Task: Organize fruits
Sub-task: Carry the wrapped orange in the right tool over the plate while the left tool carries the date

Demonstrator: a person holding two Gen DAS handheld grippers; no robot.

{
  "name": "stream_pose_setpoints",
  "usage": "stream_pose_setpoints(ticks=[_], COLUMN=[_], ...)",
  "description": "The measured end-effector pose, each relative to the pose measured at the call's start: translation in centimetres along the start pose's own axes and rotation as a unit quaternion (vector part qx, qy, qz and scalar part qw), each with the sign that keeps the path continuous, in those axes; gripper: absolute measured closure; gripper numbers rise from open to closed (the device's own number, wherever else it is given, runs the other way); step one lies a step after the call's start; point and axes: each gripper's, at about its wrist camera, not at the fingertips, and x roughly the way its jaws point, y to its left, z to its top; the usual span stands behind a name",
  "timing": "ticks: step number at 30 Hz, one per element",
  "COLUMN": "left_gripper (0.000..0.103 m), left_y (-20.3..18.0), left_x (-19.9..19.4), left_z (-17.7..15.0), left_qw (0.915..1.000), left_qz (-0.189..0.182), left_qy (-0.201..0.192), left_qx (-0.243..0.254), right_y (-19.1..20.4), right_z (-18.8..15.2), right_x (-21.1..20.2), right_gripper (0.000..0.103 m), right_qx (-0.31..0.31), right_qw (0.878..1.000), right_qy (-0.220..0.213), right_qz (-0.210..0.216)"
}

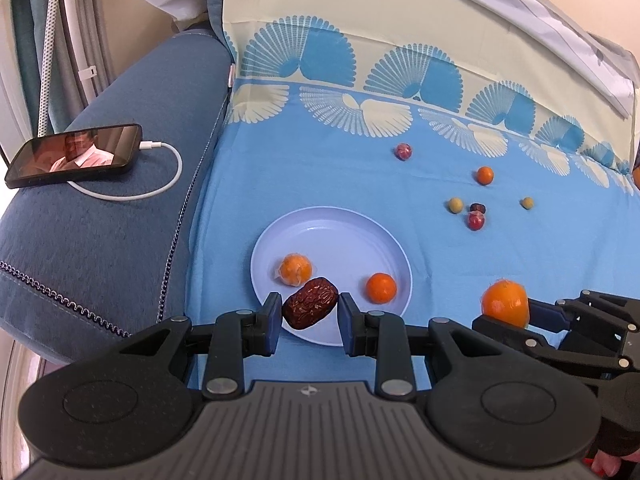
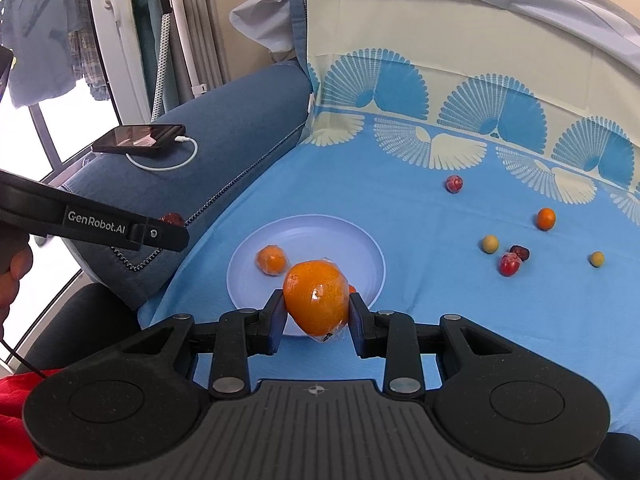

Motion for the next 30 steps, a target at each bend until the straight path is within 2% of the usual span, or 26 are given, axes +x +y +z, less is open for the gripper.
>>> stream_pose_setpoints(ticks=[16, 30], left_gripper=[0.070, 0.070], left_y=[0.3, 0.7], left_x=[3.4, 9.3], left_z=[2.6, 4.3], left_qw=[0.9999, 0.9990], left_qz=[-0.003, 0.001], left_qy=[0.008, 0.042], left_qx=[-0.009, -0.012], right_y=[-0.8, -2.3], right_z=[1.6, 3.0], right_x=[3.3, 9.4], right_gripper=[0.069, 0.069], right_qx=[-0.002, -0.005], right_qw=[1.000, 0.999], right_qy=[0.006, 0.035], right_qz=[-0.001, -0.007])
